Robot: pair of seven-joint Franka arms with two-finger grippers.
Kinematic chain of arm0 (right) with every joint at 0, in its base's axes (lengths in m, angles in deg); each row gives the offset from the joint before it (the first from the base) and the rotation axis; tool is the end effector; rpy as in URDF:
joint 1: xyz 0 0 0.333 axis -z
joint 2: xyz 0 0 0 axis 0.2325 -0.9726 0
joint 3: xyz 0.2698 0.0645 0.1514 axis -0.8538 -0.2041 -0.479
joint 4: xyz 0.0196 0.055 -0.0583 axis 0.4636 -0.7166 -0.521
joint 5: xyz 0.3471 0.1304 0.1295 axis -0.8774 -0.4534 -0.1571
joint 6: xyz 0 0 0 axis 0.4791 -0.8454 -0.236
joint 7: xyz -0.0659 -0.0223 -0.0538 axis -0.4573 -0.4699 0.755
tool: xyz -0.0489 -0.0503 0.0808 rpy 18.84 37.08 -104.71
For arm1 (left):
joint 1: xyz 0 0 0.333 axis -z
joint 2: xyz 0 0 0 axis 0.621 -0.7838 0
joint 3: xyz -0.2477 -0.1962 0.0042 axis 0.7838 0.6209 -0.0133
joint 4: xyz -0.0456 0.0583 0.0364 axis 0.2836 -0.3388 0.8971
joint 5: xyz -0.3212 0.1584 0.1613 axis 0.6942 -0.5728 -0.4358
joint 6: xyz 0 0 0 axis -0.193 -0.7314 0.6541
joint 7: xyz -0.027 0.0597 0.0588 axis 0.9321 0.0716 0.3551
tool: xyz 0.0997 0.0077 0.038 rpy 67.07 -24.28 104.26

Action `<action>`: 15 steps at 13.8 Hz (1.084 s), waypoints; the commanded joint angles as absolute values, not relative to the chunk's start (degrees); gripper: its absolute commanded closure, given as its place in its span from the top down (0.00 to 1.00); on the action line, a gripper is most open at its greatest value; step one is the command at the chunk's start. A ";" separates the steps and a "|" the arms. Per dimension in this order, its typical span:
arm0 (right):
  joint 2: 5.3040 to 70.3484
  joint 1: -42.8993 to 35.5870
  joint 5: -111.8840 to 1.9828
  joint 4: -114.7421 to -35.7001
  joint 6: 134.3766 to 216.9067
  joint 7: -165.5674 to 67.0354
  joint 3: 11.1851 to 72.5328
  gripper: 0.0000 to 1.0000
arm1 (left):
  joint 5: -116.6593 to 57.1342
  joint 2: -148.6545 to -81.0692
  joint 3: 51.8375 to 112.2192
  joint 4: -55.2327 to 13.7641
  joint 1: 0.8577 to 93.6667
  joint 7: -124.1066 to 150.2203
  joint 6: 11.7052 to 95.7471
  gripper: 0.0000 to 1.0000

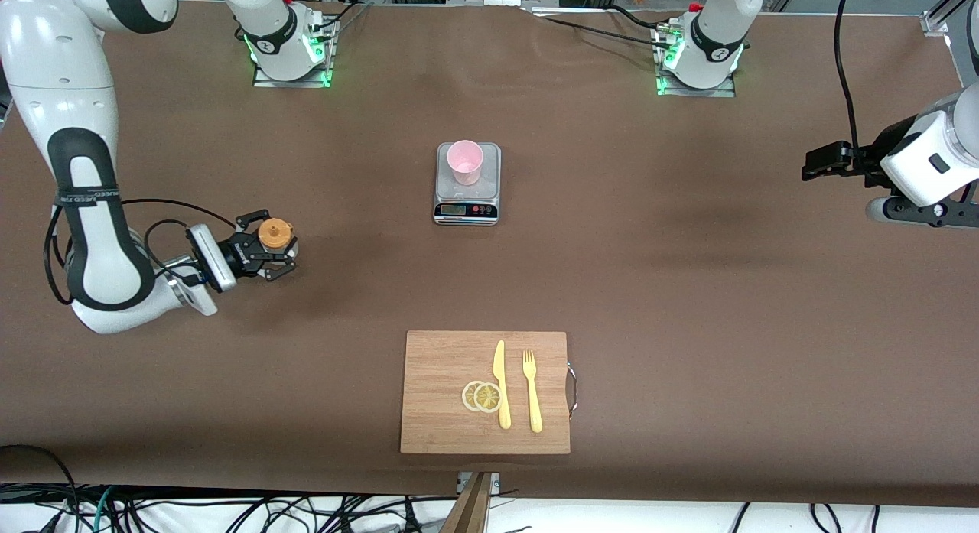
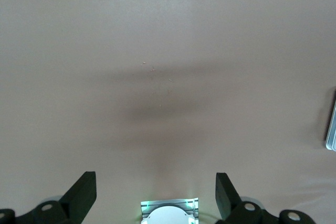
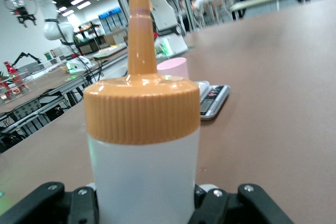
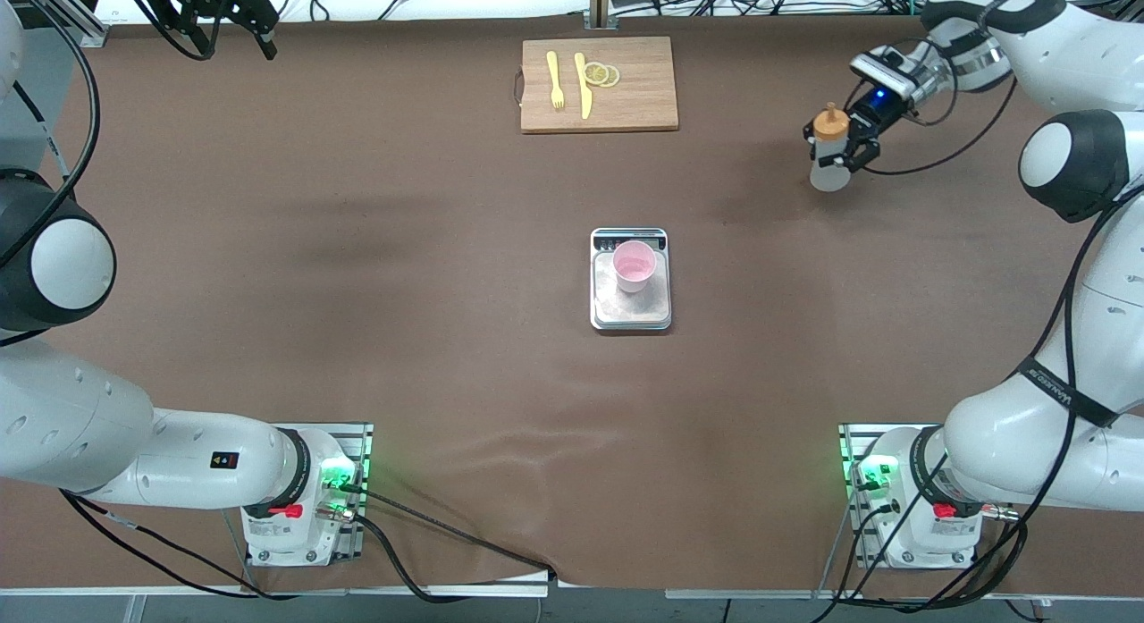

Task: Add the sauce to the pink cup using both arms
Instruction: 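Lower the bottle to its spot and open the right gripper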

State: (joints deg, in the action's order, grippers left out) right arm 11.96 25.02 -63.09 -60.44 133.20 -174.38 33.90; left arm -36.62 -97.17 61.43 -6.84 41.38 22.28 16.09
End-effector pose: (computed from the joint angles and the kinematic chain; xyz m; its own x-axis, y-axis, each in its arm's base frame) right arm 0.6131 -0.0099 0.1736 0.0800 0.3668 0.9268 0.8324 0.4870 -0.2646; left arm 0.5725 -0.0123 0.5678 0.9673 -0.0649 -0.2451 -0.0559 -0.9975 0.0436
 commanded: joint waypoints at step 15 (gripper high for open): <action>4.16 31.90 -63.63 -60.31 128.31 -186.62 33.24 1.00 | -37.52 -97.77 61.77 -5.48 41.29 23.64 15.93 1.00</action>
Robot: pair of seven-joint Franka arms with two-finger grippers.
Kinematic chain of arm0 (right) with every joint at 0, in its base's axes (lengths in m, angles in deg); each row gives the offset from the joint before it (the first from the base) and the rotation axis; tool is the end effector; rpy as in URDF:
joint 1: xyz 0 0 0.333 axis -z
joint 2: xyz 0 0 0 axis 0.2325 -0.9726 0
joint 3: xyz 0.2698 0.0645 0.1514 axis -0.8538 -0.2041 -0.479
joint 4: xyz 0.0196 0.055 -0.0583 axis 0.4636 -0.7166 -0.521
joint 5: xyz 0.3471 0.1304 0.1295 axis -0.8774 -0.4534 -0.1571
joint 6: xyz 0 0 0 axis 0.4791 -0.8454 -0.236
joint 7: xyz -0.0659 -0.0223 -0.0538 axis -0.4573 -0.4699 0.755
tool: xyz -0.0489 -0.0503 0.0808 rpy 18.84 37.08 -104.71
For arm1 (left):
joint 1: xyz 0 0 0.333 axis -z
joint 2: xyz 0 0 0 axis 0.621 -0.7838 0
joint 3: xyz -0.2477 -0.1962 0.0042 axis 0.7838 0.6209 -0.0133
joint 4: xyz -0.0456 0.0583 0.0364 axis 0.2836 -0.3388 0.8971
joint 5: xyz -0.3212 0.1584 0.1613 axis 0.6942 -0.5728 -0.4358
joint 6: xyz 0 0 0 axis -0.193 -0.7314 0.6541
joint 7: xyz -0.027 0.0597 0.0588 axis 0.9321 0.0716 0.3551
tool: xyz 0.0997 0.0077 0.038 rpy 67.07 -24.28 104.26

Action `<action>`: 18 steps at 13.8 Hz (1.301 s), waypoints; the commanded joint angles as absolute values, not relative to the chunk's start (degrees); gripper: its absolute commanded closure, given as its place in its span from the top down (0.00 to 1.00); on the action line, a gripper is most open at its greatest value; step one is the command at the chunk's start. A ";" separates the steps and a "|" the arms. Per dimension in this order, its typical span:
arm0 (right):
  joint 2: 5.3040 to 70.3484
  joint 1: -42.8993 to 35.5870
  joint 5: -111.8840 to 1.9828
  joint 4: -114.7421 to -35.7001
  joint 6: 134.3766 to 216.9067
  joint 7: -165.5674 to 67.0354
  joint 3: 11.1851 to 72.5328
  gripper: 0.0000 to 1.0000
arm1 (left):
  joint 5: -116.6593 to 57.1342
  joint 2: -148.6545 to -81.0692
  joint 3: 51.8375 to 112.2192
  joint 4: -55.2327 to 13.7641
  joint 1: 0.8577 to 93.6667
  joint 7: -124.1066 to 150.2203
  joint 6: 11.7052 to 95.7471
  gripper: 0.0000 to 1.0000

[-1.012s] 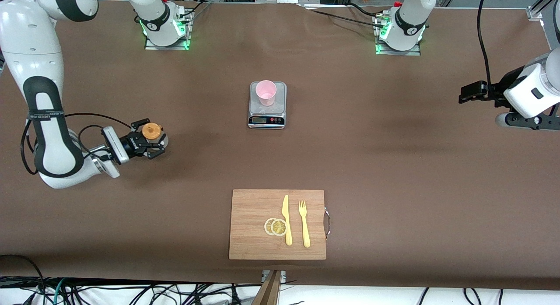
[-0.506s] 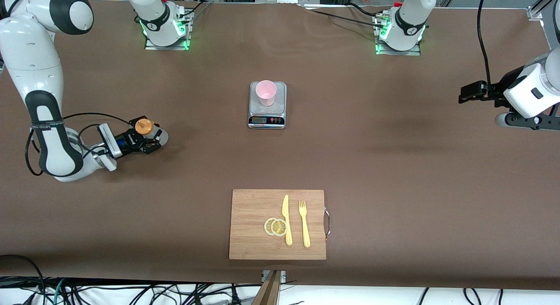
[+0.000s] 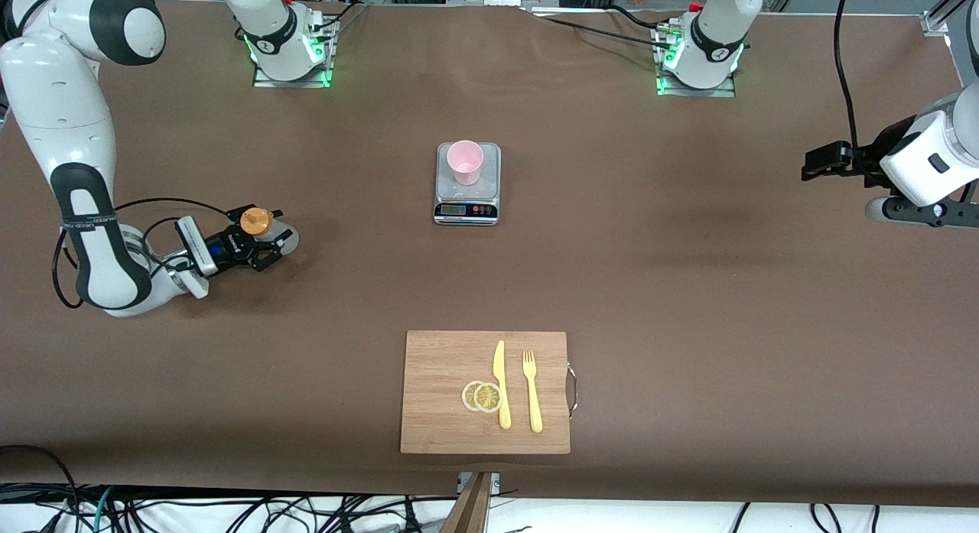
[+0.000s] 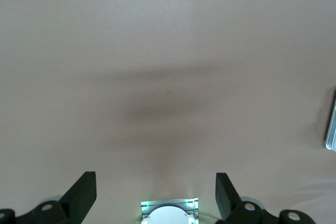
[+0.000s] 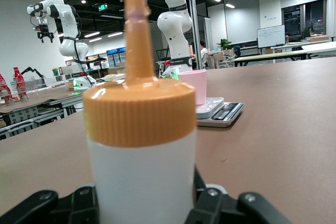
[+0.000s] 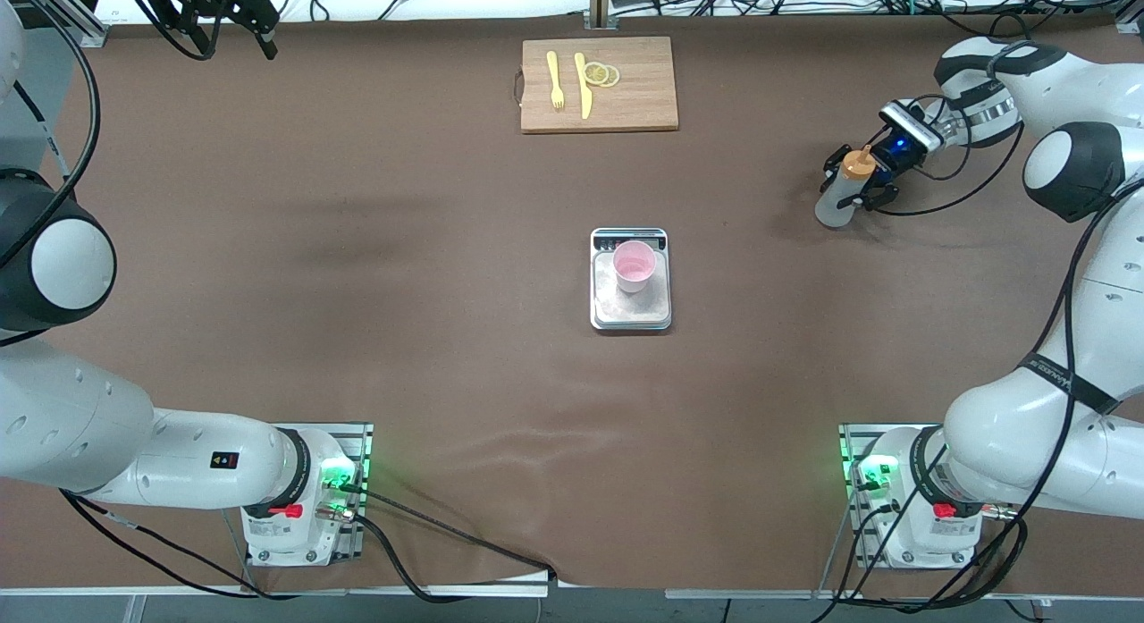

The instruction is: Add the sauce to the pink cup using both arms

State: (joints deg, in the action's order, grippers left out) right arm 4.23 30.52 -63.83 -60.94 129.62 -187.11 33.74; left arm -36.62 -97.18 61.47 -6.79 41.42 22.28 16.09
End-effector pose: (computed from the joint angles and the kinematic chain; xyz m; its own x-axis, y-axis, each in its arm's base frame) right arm 0.5762 -0.0539 0.0978 0.0770 0.1660 0.9831 0.8499 0.5046 -0.1517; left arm 0.5726 -0.0130 0.5681 0.9674 -0.0663 -0.2444 -0.0573 -0.9974 0.0436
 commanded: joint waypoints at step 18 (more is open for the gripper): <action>5.65 39.19 -53.79 -49.33 124.98 -177.76 35.44 1.00 | -37.52 -97.85 61.77 -5.40 41.55 23.64 15.93 1.00</action>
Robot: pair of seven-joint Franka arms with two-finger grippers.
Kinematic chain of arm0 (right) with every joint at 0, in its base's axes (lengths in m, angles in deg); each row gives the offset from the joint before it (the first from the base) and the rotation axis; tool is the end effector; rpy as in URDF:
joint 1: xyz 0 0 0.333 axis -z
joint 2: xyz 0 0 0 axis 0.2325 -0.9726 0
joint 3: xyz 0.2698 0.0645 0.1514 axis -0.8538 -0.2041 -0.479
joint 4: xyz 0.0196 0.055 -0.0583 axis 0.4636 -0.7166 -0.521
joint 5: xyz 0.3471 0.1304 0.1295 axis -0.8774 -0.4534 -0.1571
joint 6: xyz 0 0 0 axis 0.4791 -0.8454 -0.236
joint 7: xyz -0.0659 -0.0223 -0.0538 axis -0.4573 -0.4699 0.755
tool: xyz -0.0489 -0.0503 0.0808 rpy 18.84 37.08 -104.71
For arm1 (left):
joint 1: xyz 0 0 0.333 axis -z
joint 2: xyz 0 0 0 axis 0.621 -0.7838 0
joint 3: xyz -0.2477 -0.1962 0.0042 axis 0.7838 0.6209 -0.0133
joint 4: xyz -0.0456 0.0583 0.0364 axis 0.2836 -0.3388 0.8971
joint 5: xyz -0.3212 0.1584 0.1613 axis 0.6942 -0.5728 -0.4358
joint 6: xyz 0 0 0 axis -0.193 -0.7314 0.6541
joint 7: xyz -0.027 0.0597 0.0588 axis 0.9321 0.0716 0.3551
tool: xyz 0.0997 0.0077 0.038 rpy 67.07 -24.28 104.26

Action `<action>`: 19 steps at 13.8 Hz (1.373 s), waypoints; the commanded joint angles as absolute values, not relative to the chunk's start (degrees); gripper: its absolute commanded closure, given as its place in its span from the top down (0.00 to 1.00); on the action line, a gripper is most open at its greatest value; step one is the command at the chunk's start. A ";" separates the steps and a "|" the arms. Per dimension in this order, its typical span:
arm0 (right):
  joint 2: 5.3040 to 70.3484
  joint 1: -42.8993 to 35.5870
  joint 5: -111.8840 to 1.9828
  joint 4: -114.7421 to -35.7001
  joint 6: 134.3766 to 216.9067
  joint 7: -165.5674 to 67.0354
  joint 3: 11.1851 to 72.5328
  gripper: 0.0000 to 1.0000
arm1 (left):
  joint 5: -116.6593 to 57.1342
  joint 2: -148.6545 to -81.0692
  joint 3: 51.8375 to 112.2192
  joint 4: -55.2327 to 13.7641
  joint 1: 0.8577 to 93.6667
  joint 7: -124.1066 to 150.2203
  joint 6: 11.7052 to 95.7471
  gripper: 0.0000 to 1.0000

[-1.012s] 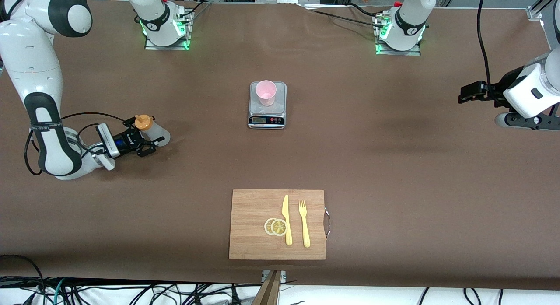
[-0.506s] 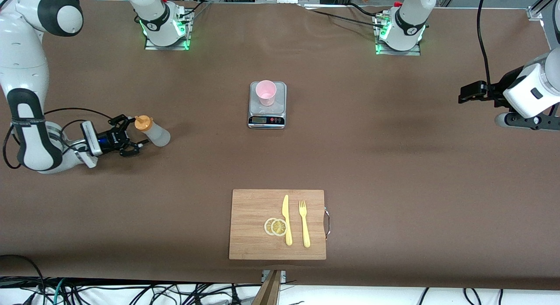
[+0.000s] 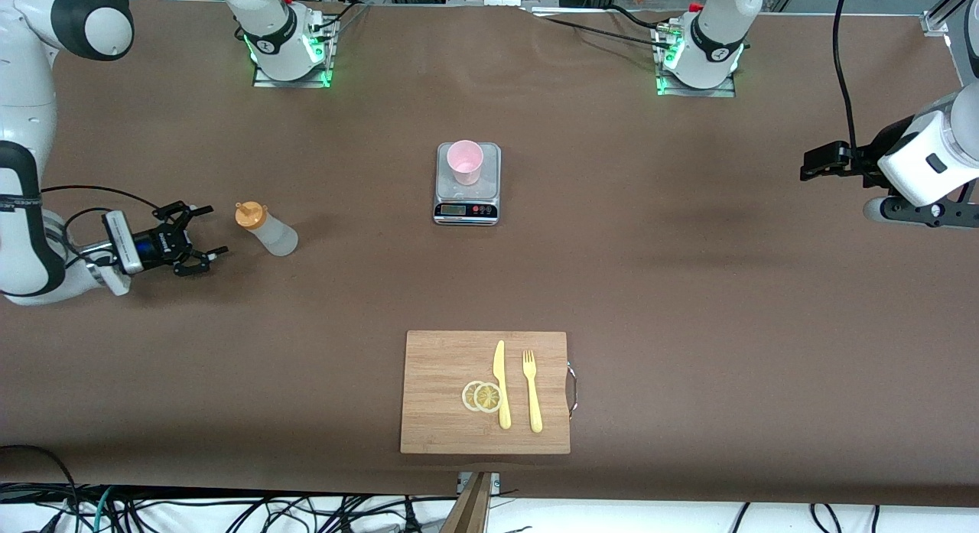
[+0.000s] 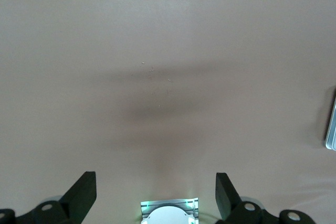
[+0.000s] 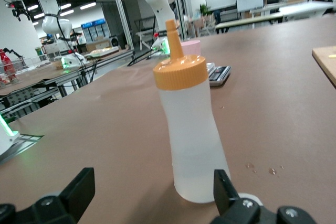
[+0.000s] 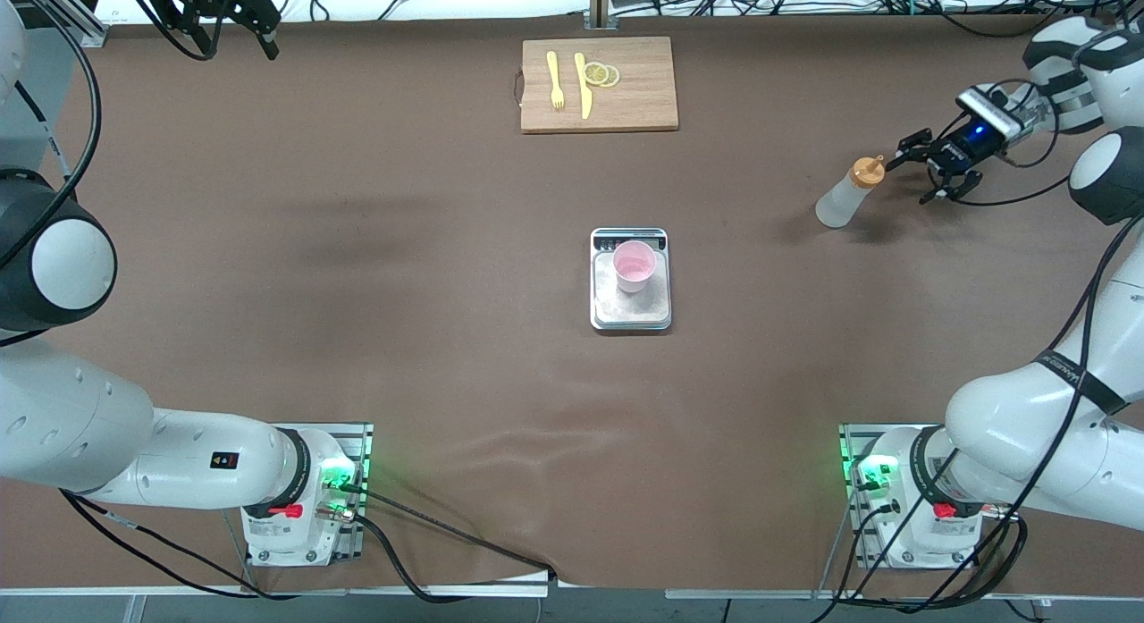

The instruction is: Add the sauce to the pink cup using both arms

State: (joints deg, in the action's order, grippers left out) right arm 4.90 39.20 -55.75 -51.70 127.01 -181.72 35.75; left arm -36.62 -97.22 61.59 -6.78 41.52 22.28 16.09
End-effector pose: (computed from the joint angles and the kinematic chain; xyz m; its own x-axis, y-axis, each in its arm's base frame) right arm 0.5862 -0.1861 0.1415 0.0793 0.3467 0.9346 0.8839 0.4090 -0.2268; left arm 0.5727 -0.0152 0.5678 0.9670 -0.0701 -0.2449 -0.0611 -0.9972 0.0439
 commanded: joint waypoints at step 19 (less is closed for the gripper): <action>25.82 27.69 -37.80 -51.39 129.33 -146.57 36.59 1.00 | -37.44 -97.85 61.86 -5.31 41.64 23.64 16.02 1.00</action>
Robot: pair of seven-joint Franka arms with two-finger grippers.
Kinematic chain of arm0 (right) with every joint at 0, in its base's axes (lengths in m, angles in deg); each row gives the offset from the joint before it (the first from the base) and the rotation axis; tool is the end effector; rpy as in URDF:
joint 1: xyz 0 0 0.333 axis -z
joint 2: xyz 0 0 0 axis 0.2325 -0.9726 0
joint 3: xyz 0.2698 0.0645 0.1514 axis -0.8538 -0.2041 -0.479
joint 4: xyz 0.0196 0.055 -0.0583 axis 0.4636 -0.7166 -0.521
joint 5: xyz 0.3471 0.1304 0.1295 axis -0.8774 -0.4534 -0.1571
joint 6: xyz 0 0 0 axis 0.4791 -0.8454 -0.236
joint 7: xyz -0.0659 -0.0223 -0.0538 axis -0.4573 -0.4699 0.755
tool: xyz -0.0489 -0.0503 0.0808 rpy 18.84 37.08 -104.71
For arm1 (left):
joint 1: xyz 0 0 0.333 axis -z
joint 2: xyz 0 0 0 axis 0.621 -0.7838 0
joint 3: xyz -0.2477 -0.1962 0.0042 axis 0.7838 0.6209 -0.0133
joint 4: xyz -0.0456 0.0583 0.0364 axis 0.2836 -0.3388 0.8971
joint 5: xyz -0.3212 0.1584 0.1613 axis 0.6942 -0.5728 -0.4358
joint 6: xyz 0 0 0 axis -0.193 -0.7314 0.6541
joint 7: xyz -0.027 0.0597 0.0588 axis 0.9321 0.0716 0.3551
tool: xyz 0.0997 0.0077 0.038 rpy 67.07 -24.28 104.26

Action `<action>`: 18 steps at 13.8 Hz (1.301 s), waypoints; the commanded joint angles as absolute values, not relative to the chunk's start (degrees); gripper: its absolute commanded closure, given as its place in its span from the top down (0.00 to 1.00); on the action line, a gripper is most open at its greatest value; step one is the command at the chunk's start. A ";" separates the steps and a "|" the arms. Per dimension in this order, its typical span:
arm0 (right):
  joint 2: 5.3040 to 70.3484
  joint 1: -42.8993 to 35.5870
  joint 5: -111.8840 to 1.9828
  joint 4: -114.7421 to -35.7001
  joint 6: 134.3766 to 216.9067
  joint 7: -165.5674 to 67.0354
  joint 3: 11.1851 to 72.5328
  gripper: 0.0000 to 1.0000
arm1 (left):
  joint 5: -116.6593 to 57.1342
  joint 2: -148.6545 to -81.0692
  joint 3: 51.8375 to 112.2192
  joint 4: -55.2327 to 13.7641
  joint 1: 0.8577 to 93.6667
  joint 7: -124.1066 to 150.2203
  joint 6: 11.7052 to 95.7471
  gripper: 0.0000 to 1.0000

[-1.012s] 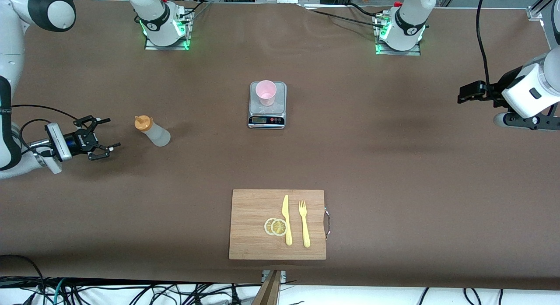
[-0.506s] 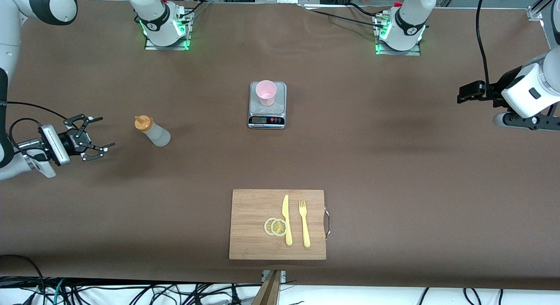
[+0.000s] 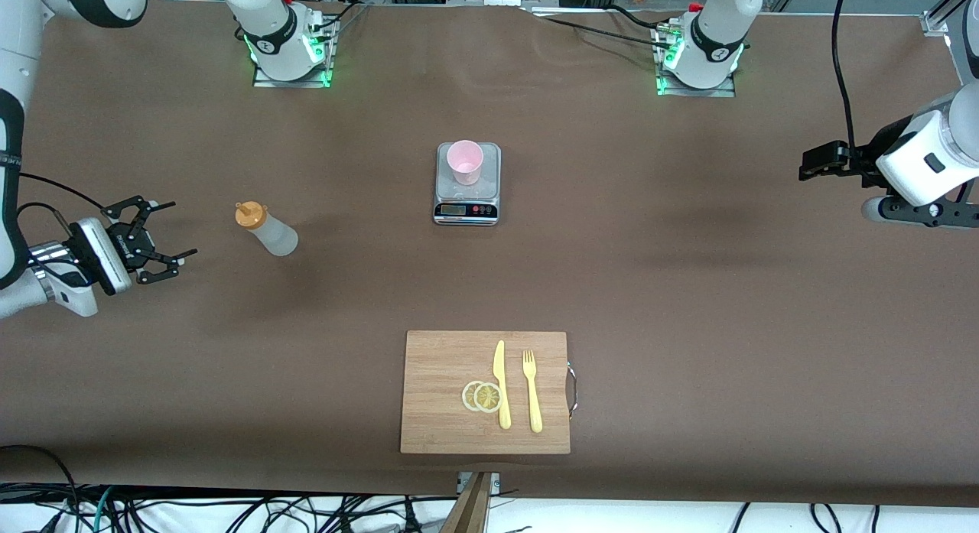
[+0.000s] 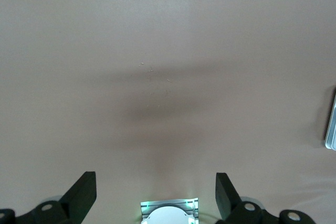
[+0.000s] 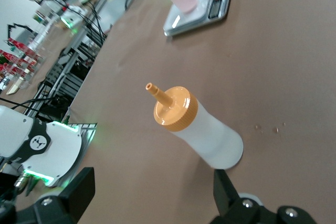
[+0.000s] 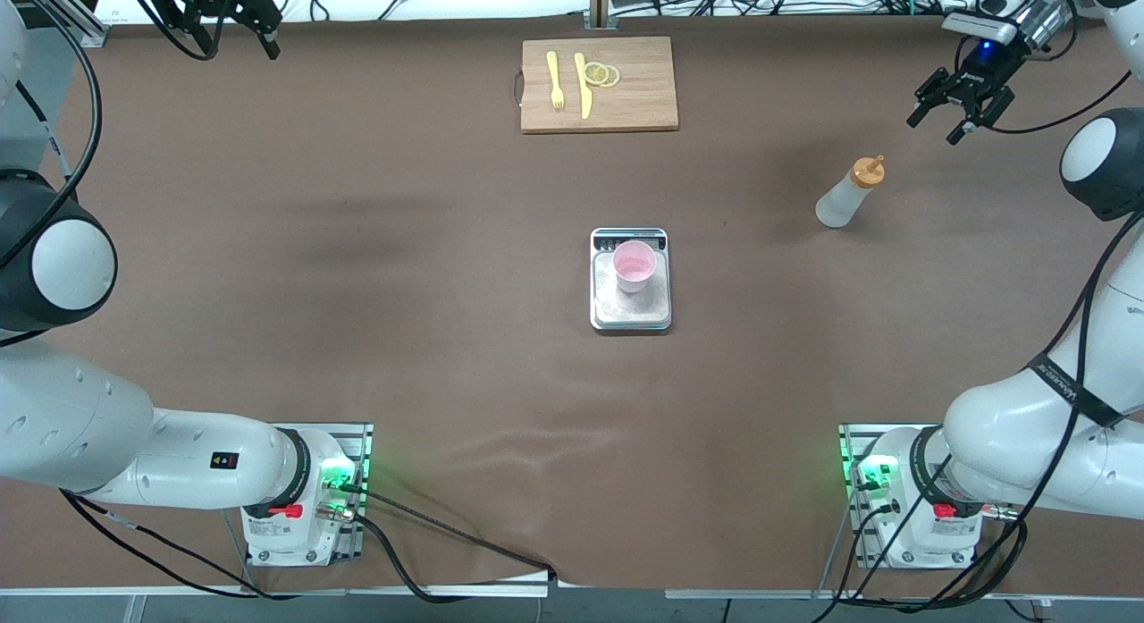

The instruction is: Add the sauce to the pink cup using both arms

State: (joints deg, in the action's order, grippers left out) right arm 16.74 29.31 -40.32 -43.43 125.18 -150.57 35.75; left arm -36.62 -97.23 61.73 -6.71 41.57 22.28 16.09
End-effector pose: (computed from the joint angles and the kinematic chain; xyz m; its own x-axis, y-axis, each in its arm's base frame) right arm 0.6444 -0.1244 0.3076 0.1627 0.8246 0.5418 0.7945 0.2161 -0.5675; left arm 0.5728 -0.0170 0.5682 0.9670 -0.0733 -0.2439 -0.0645 -0.9969 0.0442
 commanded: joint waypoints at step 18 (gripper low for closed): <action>59.44 10.19 -15.03 -76.13 147.38 -65.21 36.23 1.00 | -37.44 -98.21 61.77 -4.96 41.46 23.64 16.02 1.00</action>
